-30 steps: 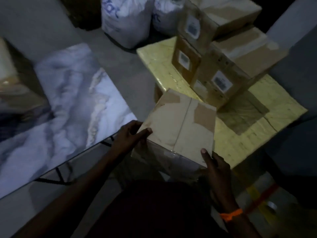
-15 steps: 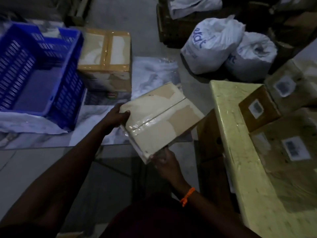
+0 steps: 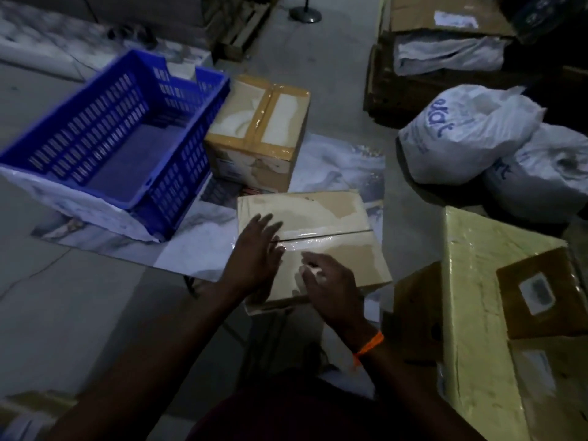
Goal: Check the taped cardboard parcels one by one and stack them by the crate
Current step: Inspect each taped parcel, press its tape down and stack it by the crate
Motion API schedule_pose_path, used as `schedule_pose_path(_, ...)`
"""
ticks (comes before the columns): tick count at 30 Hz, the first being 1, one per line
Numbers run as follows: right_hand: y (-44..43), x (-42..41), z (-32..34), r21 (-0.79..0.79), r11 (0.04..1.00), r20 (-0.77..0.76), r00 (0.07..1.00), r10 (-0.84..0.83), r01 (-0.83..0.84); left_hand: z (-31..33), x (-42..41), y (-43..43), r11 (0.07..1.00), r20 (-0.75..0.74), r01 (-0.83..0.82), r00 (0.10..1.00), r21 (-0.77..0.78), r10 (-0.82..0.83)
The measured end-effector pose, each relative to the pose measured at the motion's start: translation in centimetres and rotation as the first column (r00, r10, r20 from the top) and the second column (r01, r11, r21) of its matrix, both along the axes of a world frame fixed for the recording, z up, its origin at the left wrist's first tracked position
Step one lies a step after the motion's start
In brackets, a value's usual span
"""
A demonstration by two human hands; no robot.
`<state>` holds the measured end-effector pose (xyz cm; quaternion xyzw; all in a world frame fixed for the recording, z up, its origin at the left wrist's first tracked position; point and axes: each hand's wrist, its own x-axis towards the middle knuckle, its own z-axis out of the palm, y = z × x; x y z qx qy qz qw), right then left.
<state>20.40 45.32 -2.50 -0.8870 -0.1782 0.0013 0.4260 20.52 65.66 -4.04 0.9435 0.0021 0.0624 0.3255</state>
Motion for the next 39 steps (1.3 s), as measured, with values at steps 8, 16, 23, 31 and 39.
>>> schedule_pose_path(8,-1.1,10.6,-1.9,-0.368,0.909,0.036,0.974,0.223,-0.195,-1.7,3.3,-4.3,0.955,-0.185,-0.044,0.977,0.293,0.102)
schedule_pose_path(16,-4.1,12.5,-4.2,-0.466,0.857,0.102,0.948,0.301,-0.222,-2.5,2.0,-5.7,0.914,-0.111,-0.213,0.958,0.346,0.265)
schedule_pose_path(23,-6.5,14.0,-4.4,-0.314,0.936,-0.009,0.986,0.165,-0.159,-1.7,1.7,-5.3,0.83,-0.162,-0.526,0.817,0.187,0.554)
schedule_pose_path(31,-7.9,14.9,-2.5,-0.054,0.982,-0.358,0.914,-0.189,0.182,0.2,0.8,-2.2,0.667,-0.282,-0.721,0.69,-0.189,0.666)
schedule_pose_path(39,-7.5,14.6,1.4,0.198,0.925,-0.213,0.936,-0.281,0.323,4.5,2.0,-1.5,0.544,-0.23,-0.619,0.753,-0.566,0.617)
